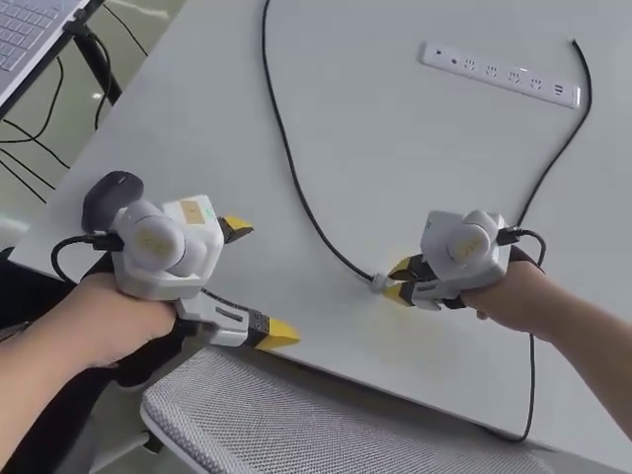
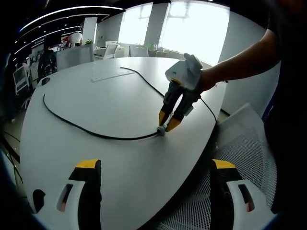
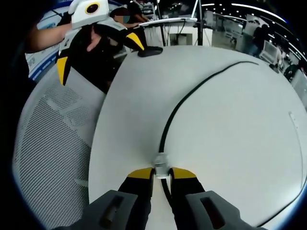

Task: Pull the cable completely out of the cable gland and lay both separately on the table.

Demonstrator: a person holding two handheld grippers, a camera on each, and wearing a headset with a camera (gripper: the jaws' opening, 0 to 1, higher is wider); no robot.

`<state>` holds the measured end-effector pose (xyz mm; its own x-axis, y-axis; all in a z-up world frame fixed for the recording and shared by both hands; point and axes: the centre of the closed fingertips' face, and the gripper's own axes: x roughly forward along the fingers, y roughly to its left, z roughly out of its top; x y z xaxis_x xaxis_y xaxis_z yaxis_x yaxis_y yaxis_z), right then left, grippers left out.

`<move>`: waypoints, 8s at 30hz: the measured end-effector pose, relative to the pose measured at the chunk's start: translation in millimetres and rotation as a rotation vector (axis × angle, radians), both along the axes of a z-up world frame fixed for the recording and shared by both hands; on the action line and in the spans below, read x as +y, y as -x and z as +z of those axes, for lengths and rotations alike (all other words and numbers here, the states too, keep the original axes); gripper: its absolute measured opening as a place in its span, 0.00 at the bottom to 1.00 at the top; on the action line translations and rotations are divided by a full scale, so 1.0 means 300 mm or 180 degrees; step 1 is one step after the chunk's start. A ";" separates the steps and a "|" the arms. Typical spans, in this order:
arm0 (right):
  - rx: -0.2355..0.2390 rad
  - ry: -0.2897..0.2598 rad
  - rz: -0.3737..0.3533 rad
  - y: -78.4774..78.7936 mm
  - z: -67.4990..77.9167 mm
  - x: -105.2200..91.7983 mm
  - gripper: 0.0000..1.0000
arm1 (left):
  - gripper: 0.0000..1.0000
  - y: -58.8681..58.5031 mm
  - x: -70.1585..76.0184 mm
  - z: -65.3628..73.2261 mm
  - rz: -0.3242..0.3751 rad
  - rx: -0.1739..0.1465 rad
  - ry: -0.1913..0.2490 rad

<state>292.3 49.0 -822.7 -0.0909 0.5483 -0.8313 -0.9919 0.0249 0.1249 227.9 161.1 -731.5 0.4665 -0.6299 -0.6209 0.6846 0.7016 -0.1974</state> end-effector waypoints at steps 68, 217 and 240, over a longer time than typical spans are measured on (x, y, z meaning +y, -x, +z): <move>-0.0136 -0.0153 -0.0014 0.182 0.415 0.001 0.07 | 0.80 -0.097 -0.288 0.189 -0.0674 -0.0264 0.0576; -0.0391 -0.0846 0.0316 0.188 0.572 -0.042 0.07 | 0.15 -0.051 -0.438 0.270 -0.1213 -0.0090 0.1036; -0.0742 -0.0807 0.0219 0.187 0.588 -0.053 0.11 | 0.15 -0.043 -0.444 0.288 -0.1177 -0.0081 0.1107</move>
<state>236.1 33.2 -646.2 0.0413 0.7392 -0.6722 -0.9927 -0.0458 -0.1114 240.8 27.9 -645.2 0.1855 -0.9233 -0.3364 0.8824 0.3071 -0.3564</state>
